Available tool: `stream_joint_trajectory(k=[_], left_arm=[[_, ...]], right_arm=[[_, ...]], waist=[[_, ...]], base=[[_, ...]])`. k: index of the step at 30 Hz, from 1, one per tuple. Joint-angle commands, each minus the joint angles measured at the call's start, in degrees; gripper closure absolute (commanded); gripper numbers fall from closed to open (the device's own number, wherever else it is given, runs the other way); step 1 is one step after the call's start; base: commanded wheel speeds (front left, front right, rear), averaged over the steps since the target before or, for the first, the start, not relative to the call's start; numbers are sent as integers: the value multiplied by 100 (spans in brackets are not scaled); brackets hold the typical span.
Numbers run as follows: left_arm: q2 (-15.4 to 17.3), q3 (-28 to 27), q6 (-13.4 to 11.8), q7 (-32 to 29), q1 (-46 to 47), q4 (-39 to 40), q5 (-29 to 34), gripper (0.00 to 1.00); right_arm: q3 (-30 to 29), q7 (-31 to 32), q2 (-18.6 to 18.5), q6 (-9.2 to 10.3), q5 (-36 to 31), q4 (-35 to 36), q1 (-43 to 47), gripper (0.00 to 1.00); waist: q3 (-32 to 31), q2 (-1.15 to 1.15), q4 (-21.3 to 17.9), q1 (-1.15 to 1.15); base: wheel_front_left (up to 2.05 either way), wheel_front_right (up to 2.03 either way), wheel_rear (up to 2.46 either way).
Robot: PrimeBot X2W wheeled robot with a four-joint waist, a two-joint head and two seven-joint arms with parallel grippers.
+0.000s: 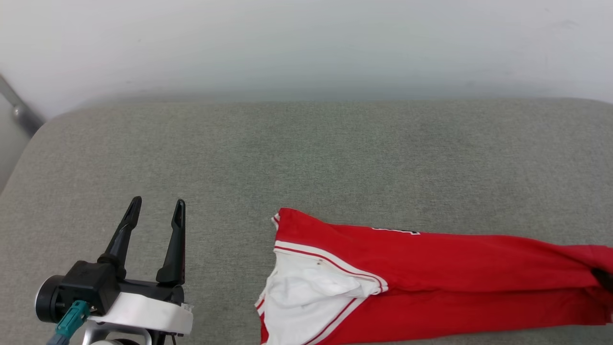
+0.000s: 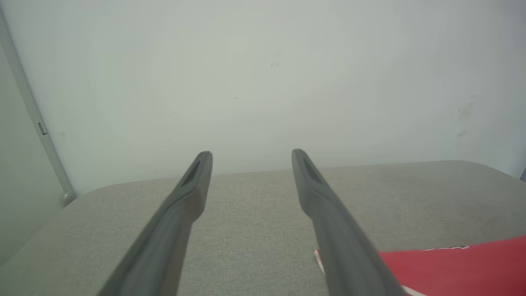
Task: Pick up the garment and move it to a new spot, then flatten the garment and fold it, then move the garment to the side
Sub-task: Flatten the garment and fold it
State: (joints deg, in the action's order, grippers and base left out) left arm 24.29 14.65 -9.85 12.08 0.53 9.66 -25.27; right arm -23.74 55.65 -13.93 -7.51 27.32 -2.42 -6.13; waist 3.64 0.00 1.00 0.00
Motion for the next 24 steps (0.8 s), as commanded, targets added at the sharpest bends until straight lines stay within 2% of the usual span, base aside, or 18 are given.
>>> stream_joint_trajectory(k=[1,4,8,9,13,16,20,24], left_arm=[[-16,2,-31,10,-40,24,25,0],[-28,-2,-38,22,-45,25,3,0],[-35,24,-32,33,-8,-3,-18,0],[-35,24,-32,33,-8,-3,-18,0],[-32,61,10,21,41,-38,-39,0],[-33,87,17,-7,72,-53,-56,0],[-35,127,28,-25,96,-94,-62,0],[-51,166,40,-43,98,-132,-69,0]], right_arm=[[-74,31,0,5,-30,36,-67,100],[-181,120,193,5,105,93,-147,100],[-226,484,692,5,574,115,-250,100],[-226,484,692,5,574,115,-250,100],[-281,970,1014,5,1313,107,-358,100],[-264,1240,1108,5,1924,-11,-400,100],[195,1047,1113,5,3132,-451,-347,100],[1025,560,1112,5,4009,-800,-217,100]], waist=[[16,0,-49,0],[30,0,-105,0],[16,0,-132,0],[16,0,-132,0],[-27,0,-85,0],[-59,0,-2,0],[-119,0,158,0],[-183,0,319,0]], base=[[0,0,0],[0,0,0],[0,0,0],[0,0,0],[0,0,0],[0,0,0],[0,0,0],[0,0,0]])
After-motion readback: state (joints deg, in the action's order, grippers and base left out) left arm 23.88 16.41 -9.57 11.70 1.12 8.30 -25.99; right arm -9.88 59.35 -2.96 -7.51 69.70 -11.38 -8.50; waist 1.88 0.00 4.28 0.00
